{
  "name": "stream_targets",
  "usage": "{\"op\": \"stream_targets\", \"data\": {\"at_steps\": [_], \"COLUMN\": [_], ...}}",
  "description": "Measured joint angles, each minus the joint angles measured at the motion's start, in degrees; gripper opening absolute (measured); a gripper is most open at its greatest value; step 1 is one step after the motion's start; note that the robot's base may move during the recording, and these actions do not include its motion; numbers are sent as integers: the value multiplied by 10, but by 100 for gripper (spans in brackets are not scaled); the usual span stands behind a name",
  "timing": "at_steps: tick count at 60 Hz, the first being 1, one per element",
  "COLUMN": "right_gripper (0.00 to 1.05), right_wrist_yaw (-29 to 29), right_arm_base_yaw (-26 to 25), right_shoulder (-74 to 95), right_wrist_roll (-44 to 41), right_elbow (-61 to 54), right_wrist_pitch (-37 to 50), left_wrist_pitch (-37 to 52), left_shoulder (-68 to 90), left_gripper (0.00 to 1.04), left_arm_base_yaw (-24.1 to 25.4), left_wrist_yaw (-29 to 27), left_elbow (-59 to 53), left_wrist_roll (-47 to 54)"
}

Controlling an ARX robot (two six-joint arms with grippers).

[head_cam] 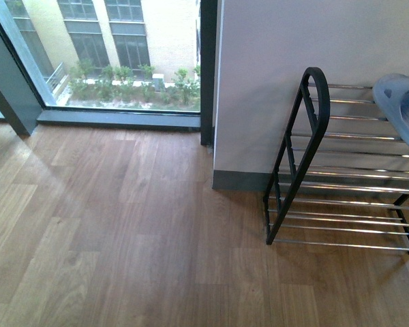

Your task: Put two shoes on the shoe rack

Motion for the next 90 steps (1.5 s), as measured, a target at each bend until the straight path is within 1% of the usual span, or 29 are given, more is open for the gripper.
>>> {"op": "stream_targets", "data": {"at_steps": [4,7,11,24,27,31,39,44,49,56,66,68,69,71,73,75,79,89,90], "right_gripper": [92,97,95,95,95,95,95,95,95,95,95,93,90,85,80,76,66,39,34], "right_wrist_yaw": [-13,-24,-40,-102,-134,-172,-213,-237,-234,-223,-221,-244,-274,-311,-338,-345,-338,-281,-271], "right_arm_base_yaw": [2,3,3,-10,-23,-37,-63,-88,-103,-116,-120,-122,-122,-121,-116,-110,-86,-28,-17], "right_shoulder": [-32,-54,-87,-206,-263,-318,-409,-485,-523,-542,-543,-541,-540,-542,-550,-559,-589,-646,-659], "right_wrist_roll": [3,7,9,29,46,70,104,139,172,216,237,231,222,204,183,176,155,139,137], "right_elbow": [-39,-66,-109,-276,-349,-414,-513,-605,-660,-705,-713,-716,-721,-732,-745,-755,-786,-858,-870], "right_wrist_pitch": [22,36,57,151,210,261,316,372,424,476,480,493,514,539,552,555,555,572,564], "left_wrist_pitch": [0,0,0,0,0,0,0,0,0,0,0,0,0,0,0,0,0,0,0], "left_shoulder": [0,0,0,0,0,0,0,0,0,0,0,0,0,0,0,0,0,0,0], "left_gripper": [2,2,2,2,2,2,2,2,2,2,2,2,2,2,2,2,2,2,2], "left_arm_base_yaw": [0,0,0,0,0,0,0,0,0,0,0,0,0,0,0,0,0,0,0], "left_wrist_yaw": [0,0,0,0,0,0,0,0,0,0,0,0,0,0,0,0,1,0,0], "left_elbow": [0,0,0,0,0,0,0,0,0,0,0,0,0,0,0,0,0,0,0], "left_wrist_roll": [0,0,0,0,0,0,0,0,0,0,0,0,0,0,0,0,0,0,0]}}
